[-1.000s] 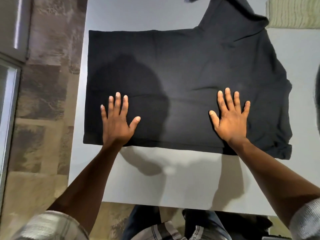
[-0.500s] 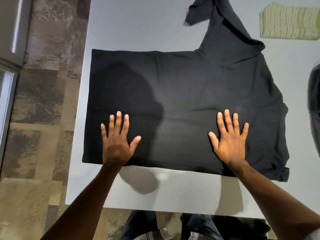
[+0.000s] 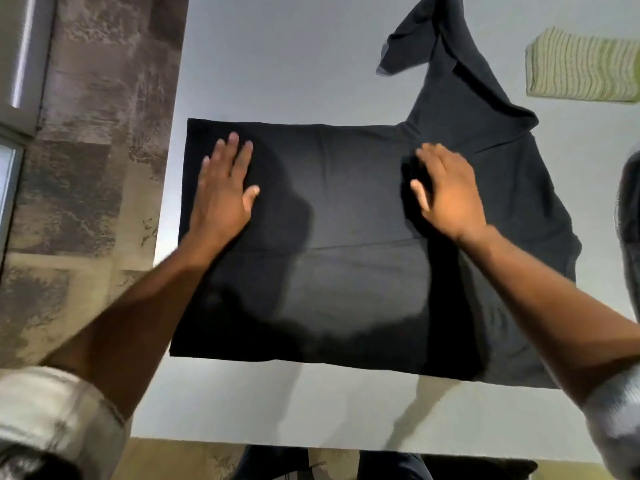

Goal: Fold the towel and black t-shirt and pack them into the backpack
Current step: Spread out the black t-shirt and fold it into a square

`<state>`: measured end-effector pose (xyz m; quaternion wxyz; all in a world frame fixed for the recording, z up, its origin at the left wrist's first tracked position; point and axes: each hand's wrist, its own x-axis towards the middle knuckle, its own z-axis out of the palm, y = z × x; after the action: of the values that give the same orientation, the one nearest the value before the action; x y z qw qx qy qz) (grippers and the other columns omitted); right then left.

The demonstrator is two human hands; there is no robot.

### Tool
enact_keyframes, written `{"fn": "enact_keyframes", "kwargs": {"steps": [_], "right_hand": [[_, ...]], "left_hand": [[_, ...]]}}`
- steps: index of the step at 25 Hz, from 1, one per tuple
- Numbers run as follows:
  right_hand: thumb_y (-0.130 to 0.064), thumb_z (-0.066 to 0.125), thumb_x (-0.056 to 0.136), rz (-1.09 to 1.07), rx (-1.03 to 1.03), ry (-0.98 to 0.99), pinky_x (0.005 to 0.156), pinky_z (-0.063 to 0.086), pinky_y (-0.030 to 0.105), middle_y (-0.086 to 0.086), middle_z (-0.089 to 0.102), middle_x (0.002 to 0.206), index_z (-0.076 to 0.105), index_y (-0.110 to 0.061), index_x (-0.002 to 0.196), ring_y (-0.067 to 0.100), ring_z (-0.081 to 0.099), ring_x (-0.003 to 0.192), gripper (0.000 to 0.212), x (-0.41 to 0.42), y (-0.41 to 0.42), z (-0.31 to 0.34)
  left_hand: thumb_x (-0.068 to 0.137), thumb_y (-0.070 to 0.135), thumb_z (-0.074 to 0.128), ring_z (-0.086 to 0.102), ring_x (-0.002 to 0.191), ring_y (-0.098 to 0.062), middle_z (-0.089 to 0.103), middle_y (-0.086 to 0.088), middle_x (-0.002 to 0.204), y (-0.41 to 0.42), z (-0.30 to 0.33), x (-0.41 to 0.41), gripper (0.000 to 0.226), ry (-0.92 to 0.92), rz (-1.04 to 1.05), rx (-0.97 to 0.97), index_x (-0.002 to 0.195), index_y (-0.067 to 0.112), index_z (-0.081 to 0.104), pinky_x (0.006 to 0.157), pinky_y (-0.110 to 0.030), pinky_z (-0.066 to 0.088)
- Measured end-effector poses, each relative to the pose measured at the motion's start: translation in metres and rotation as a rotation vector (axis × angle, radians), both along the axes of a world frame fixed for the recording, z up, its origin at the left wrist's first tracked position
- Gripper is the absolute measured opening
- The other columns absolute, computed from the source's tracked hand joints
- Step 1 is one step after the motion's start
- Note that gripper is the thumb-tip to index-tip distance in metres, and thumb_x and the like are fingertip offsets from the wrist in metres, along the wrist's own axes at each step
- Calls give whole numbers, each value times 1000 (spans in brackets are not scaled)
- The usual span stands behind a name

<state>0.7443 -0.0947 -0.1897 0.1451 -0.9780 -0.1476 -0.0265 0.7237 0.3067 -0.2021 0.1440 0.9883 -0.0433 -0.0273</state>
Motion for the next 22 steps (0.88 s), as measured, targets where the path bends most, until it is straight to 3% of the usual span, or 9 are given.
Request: {"fn": "enact_keyframes", "kwargs": {"steps": [2,4,6,9,13,16,19,22], "right_hand": [[-26,58,88,79,-22,24,100,41,45,18,58,129,51,-6,132,41,54,116,49,64,15,7],[-27,62,85,135,-78,141,98,42,47,17,59,126,54,-10,130,41,56,114,49,103,28,12],[-28,70,86,115,-167,289,102,36,48,14,57,128,57,-15,129,37,52,120,46,122,32,14],[-33,68,90,42,-284,315,100,29,50,12,57,115,59,-16,114,34,49,116,30,129,20,17],[-35,67,91,6,-325,361,97,29,51,8,57,95,53,-15,96,34,51,106,25,131,13,22],[-34,70,87,50,-382,387,97,27,48,8,58,83,49,-16,91,34,56,94,28,139,13,32],[-27,69,85,120,-377,298,95,27,46,9,60,70,47,-18,89,32,52,71,24,137,1,42],[-22,68,85,230,-391,186,102,24,44,17,65,69,54,-16,99,41,56,86,21,119,-10,48]], "left_hand": [[94,21,63,20,151,-35,23,-13,164,17,4,56,72,-21,-31,15,156,15,28,123,-50,17],[89,25,69,35,144,-35,41,-13,154,28,8,96,65,18,-74,66,148,17,42,118,-51,26],[83,34,76,48,131,-34,55,-10,139,36,12,117,56,87,-58,82,134,24,56,110,-52,32],[76,44,81,53,116,-34,63,-5,118,49,19,126,47,123,6,61,118,29,64,101,-51,37],[76,42,81,56,109,-29,63,7,99,60,24,134,33,225,74,27,102,30,64,99,-47,34],[80,37,80,60,105,-30,67,-2,105,61,30,142,27,346,25,101,101,27,67,95,-46,42],[82,28,79,59,97,-34,60,-6,98,59,35,136,24,265,-57,91,102,19,68,82,-43,47],[83,12,74,51,80,-26,49,0,88,61,44,112,22,121,-110,13,99,20,61,69,-39,43]]}}
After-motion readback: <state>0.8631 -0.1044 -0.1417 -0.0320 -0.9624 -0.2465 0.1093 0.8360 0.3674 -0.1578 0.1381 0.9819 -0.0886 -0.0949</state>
